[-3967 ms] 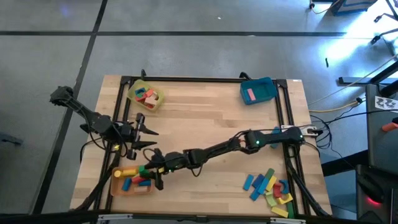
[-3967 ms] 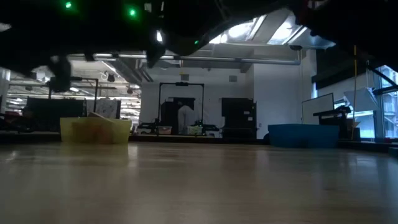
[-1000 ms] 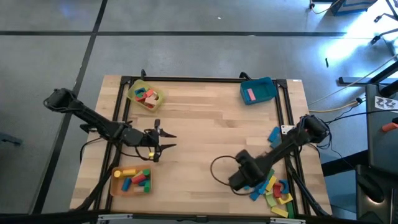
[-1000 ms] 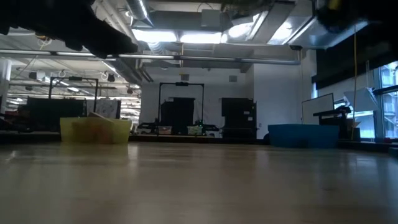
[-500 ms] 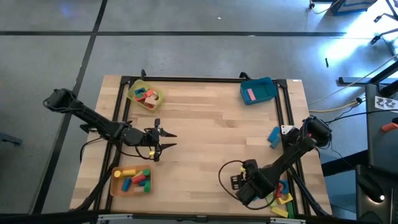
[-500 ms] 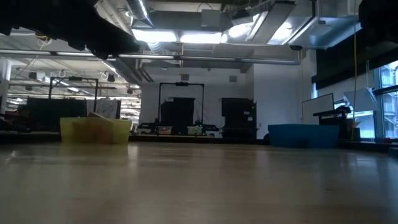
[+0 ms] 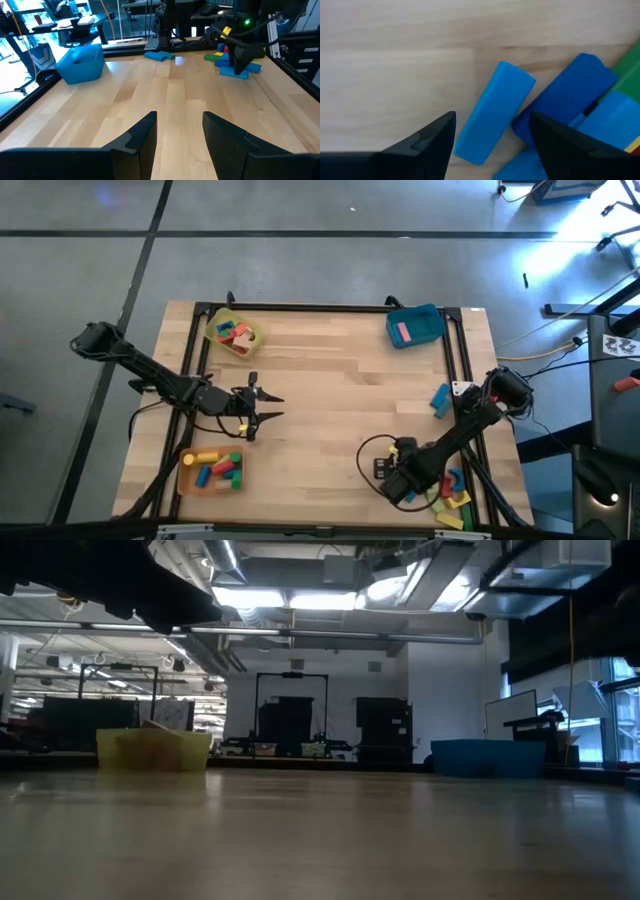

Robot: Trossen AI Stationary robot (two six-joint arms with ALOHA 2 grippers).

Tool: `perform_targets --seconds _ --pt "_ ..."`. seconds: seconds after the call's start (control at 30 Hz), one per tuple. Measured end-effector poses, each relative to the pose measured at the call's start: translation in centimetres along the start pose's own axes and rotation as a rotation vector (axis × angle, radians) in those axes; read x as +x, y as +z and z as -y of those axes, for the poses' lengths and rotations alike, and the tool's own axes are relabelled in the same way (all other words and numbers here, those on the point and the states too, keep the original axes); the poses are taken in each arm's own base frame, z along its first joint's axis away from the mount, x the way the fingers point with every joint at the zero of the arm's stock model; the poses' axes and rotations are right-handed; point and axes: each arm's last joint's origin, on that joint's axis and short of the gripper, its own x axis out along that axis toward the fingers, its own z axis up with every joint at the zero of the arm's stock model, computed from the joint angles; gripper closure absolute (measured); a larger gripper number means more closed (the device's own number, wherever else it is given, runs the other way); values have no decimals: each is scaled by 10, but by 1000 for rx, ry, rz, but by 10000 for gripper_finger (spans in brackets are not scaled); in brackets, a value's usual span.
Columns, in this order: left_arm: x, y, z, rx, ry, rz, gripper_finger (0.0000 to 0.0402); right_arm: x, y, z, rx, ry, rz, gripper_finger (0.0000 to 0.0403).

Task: Sort blocks by size
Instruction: Put the blue rectangular block into the blue bin

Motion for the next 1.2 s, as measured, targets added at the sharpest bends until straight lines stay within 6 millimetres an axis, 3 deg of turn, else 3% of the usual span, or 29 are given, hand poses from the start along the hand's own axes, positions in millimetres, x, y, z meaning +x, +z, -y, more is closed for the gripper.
perform_targets --seconds 0.33,0.63,0.97,1.2 --pt "0 0 0 4 0 -1 259 12 6 4 -4 22 55 150" --pt "0 0 0 5 0 -2 259 18 6 4 -10 45 -9 150" --pt "0 0 0 8 0 -2 259 19 5 4 -208 40 -24 150" --pt "0 0 0 8 0 -1 259 19 5 4 -246 38 -22 150"
